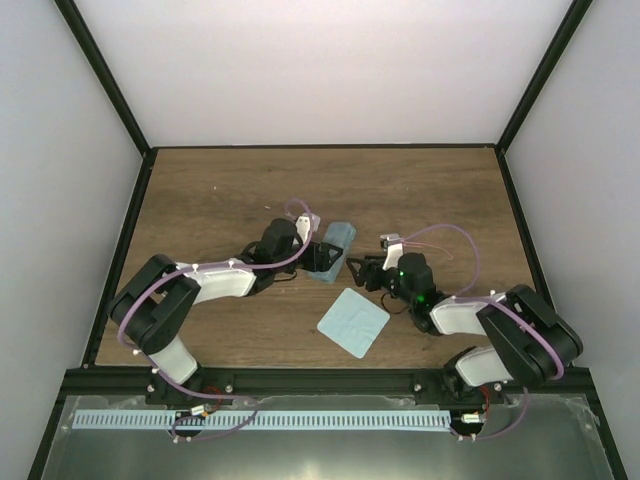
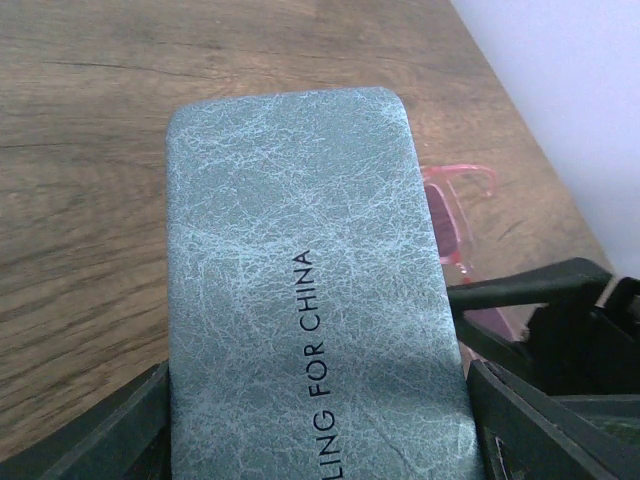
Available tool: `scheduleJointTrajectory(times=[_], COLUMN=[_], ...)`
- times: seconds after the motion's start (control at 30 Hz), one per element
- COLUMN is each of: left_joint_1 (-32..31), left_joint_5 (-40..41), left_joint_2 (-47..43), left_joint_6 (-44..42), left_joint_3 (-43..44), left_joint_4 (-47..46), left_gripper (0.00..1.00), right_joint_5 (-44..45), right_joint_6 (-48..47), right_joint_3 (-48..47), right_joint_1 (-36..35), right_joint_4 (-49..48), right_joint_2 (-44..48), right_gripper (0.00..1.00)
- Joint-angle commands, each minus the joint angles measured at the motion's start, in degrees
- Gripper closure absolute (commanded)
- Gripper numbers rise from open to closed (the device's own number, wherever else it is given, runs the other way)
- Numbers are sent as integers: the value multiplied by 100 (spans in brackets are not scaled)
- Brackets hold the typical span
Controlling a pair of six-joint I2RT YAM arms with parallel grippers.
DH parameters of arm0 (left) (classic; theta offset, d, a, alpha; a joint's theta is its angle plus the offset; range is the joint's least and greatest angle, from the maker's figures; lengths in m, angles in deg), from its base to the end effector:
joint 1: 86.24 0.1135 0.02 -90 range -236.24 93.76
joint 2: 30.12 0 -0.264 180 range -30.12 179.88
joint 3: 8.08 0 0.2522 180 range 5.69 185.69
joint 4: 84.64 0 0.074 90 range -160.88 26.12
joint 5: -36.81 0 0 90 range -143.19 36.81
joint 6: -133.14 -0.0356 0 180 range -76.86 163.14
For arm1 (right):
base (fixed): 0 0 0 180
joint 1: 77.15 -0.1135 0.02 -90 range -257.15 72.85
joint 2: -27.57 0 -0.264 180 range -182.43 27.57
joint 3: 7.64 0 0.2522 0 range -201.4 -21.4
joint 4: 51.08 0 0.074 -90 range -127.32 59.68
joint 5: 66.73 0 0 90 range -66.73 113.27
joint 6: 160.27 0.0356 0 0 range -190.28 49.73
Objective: Organize the sunglasses
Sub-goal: Open the sunglasses case.
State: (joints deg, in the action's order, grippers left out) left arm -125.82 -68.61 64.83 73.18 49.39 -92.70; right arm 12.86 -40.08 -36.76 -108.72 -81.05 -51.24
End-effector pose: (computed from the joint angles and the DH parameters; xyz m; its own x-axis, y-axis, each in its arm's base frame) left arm 0.2539 -0.2222 0.1698 -0.7246 -0.0271 -0.6887 0.4967 0.6721 -0.5491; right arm 0.1965 0.1283 0.1434 -0.5803 0.2239 -0.7830 -0.4258 0.7362 0.5261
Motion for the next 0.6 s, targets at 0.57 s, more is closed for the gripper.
scheduleJointTrajectory(times=[0.57], left_joint_1=[11], left_joint_5=[-446], left_joint_2=[-183], left_joint_6=[240], left_joint_3=[-127], left_joint_4=[-648], left_gripper=[31], right_joint_5=[-304], right_joint_6=[101], right_joint_3=[-45], right_joint_1=[55], right_joint_4=[-901], right_joint_2=[-118], right_gripper=[29])
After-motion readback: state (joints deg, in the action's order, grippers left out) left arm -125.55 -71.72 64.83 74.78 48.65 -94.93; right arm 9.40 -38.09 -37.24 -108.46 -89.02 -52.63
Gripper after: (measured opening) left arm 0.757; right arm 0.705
